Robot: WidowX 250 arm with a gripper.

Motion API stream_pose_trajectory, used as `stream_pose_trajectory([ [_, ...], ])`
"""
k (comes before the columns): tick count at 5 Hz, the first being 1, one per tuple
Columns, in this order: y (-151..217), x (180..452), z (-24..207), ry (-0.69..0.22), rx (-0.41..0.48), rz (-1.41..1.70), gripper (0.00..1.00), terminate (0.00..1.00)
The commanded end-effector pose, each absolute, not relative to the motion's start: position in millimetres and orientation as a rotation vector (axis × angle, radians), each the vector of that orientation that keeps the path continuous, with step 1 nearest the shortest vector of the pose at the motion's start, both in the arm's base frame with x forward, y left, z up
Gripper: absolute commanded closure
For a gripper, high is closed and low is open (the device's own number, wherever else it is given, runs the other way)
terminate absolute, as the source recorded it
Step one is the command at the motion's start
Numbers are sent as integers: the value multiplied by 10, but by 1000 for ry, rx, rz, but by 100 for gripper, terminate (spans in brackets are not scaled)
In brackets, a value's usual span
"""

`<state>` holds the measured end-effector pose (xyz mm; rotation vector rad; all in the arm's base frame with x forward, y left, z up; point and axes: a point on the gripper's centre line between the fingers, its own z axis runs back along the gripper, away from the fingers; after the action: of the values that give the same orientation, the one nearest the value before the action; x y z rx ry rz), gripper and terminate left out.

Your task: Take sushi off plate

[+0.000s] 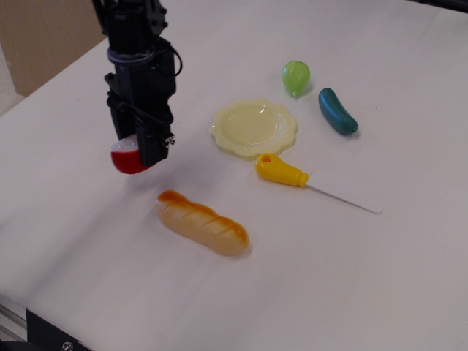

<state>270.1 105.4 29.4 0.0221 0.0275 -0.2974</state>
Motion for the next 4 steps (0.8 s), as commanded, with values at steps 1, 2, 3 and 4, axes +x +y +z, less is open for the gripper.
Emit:
stream_pose_trajectory([
  [1,1084,2777,299,-8,41,-249,0,0],
  [2,1111,2822,326,-29,26,-218,0,0],
  [3,1060,2767,446,-49,30,-207,0,0],
  [4,1019,2730,658,-77,55,-198,0,0],
])
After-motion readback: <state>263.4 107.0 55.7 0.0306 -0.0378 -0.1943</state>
